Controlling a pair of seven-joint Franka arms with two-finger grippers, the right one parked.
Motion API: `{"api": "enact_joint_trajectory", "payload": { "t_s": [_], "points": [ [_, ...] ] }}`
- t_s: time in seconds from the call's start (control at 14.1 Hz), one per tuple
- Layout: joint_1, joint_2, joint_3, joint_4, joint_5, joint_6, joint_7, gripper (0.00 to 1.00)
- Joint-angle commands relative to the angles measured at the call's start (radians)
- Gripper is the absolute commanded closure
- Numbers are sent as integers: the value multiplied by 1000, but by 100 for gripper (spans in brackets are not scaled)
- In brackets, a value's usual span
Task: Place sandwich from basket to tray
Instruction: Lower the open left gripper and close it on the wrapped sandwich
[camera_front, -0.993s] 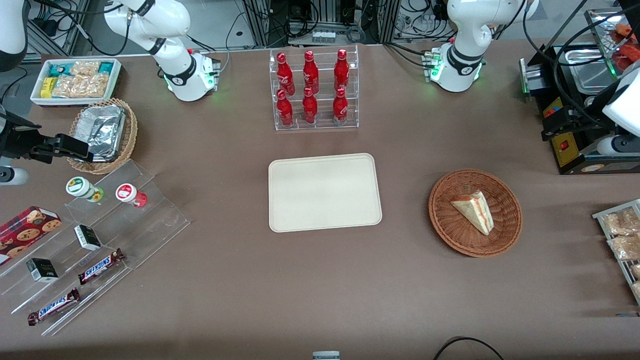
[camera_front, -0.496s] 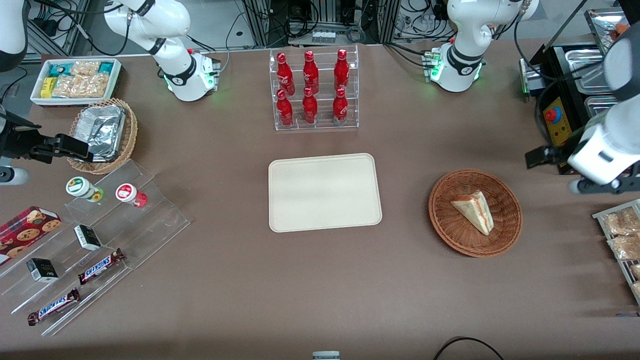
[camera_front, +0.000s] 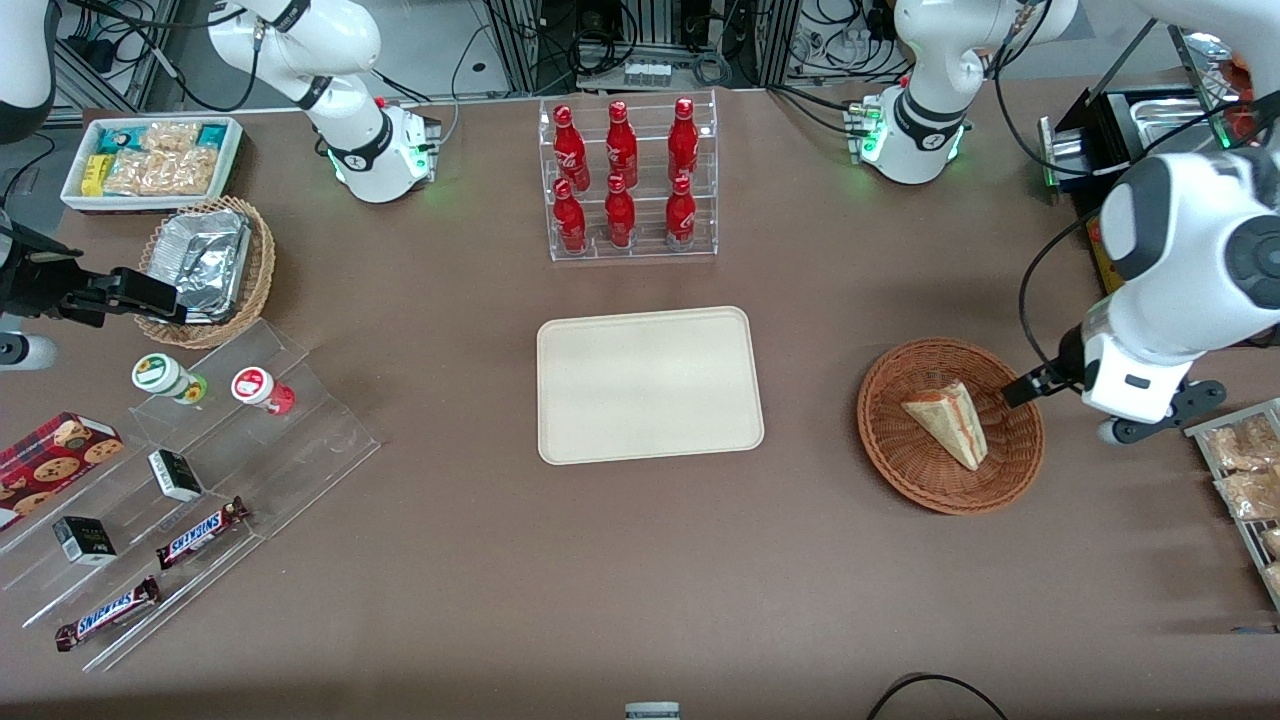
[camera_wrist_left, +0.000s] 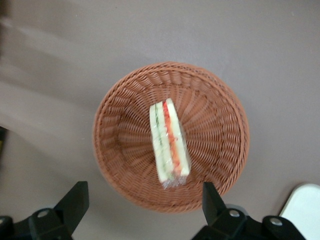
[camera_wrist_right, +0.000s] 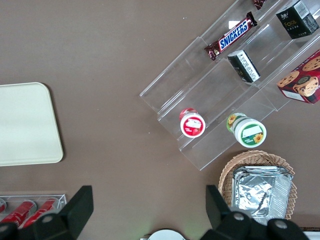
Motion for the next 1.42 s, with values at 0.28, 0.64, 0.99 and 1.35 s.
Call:
{"api": "enact_joint_trajectory", "payload": {
  "t_s": [0.28, 0.64, 0.99, 1.35],
  "points": [
    [-3, -40, -24, -293, 1, 389, -200, 0],
    [-4, 1, -29, -307, 1, 403, -202, 0],
    [-4, 30, -38, -315, 0, 440, -202, 0],
    [-3, 67, -39, -343, 0, 526, -208, 0]
  ]
}}
